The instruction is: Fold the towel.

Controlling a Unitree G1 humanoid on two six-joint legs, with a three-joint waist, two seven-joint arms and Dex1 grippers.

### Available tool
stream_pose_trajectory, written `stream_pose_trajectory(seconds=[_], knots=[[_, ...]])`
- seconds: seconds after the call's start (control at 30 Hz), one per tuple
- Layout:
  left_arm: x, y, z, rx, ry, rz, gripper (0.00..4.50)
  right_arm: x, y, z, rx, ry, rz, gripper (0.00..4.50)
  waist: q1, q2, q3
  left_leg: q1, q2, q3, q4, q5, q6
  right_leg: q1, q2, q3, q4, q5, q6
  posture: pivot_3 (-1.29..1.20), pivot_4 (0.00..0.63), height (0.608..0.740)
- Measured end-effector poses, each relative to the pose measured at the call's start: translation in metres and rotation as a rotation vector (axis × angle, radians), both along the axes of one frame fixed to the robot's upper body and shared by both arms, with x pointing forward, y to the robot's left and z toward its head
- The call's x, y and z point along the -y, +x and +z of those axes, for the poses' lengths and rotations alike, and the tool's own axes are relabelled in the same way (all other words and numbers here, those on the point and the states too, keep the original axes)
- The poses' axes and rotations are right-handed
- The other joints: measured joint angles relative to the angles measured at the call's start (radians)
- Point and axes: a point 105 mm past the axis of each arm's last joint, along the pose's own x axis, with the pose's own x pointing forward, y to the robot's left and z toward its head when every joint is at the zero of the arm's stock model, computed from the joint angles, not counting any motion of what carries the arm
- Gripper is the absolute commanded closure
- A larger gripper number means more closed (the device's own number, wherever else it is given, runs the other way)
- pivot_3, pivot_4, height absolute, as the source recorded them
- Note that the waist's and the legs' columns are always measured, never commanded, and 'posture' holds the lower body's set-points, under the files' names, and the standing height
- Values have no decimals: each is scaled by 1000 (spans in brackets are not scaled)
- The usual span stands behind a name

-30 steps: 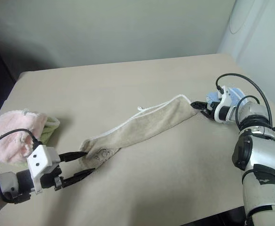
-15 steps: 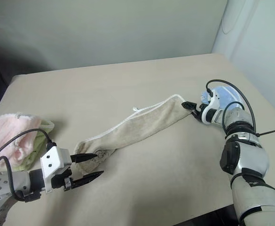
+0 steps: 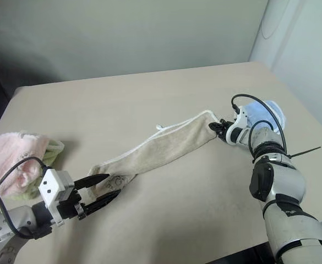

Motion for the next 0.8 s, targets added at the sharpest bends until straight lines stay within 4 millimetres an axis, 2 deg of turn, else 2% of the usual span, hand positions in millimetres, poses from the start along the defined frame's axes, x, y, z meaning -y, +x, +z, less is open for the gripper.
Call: stream_pose_trajectory(seconds=[0.03,0.07,0.3,0.4,0.47,0.6,0.73,0.8], knots=[[0,-1,-1,-3,-4,3,1304,5,0,2,4,5,-14,4403,2,0,0,0,0,0,0,0,0,0,0,0,0,0,0,0,150,740],[0,-1,-1,-5,-8,6,1304,10,1,4,9,7,-28,4462,4,0,0,0,0,0,0,0,0,0,0,0,0,0,0,0,150,740],[0,0,-2,-2,-16,19,1304,50,1,21,63,-6,-116,4462,20,0,0,0,0,0,1,0,0,0,0,0,1,0,0,0,150,740],[1,0,-2,-2,-19,14,1304,65,1,32,125,-81,-125,4462,20,0,0,0,0,0,1,0,0,0,0,0,1,0,0,0,150,740],[2,1,-2,0,-22,11,1304,68,2,39,182,-159,-100,4462,20,0,0,0,0,0,1,0,0,0,0,0,1,0,0,0,150,740],[6,5,0,10,-28,-5,1304,51,4,60,363,-365,67,4462,17,1,0,0,0,0,1,0,0,0,0,0,1,0,0,0,150,740],[6,6,0,13,-31,-5,1304,11,-4,87,633,-606,331,4462,12,1,0,0,0,0,0,3,-5,0,0,-1,0,0,0,0,150,740],[5,7,0,14,-33,5,1304,-15,-18,83,752,-718,509,4462,12,1,0,0,0,-1,0,6,-10,0,0,-1,0,0,0,0,150,740]])
